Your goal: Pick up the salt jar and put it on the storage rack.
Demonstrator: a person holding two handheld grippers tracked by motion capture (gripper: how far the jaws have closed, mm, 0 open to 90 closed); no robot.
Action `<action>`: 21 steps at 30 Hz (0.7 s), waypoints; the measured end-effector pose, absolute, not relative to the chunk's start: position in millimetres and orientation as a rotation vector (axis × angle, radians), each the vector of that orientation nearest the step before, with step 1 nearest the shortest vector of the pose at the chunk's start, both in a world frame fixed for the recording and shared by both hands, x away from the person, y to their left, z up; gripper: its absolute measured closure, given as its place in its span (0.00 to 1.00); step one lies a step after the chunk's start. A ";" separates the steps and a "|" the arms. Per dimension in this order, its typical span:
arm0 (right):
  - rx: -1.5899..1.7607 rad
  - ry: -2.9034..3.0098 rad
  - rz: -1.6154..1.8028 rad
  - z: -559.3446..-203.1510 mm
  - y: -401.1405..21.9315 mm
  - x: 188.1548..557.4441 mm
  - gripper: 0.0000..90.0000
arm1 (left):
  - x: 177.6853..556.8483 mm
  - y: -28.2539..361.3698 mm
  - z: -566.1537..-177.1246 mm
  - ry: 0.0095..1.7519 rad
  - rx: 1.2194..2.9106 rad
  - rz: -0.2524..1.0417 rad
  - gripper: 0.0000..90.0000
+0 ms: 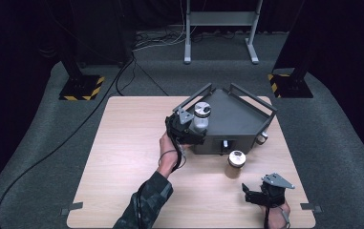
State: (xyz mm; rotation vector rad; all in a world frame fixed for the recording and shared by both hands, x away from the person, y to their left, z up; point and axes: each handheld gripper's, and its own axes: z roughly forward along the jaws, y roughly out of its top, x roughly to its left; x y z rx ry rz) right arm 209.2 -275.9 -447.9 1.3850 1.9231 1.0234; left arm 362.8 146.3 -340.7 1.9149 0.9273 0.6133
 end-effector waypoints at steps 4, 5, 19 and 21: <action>1.385 1.921 1.022 -447.9 -275.7 208.9 0.00 | 348.9 151.3 -346.1 0.925 1.936 0.640 0.00; 1.385 1.921 1.021 -447.9 -275.6 208.9 0.00 | 345.5 154.0 -348.4 0.927 1.937 0.642 0.00; 1.382 1.926 1.013 -447.6 -274.4 209.4 0.00 | 302.9 206.5 -411.2 1.124 2.075 0.569 0.00; 1.380 1.926 1.009 -447.4 -273.8 209.3 0.00 | 297.7 217.3 -420.0 1.192 2.063 0.549 0.00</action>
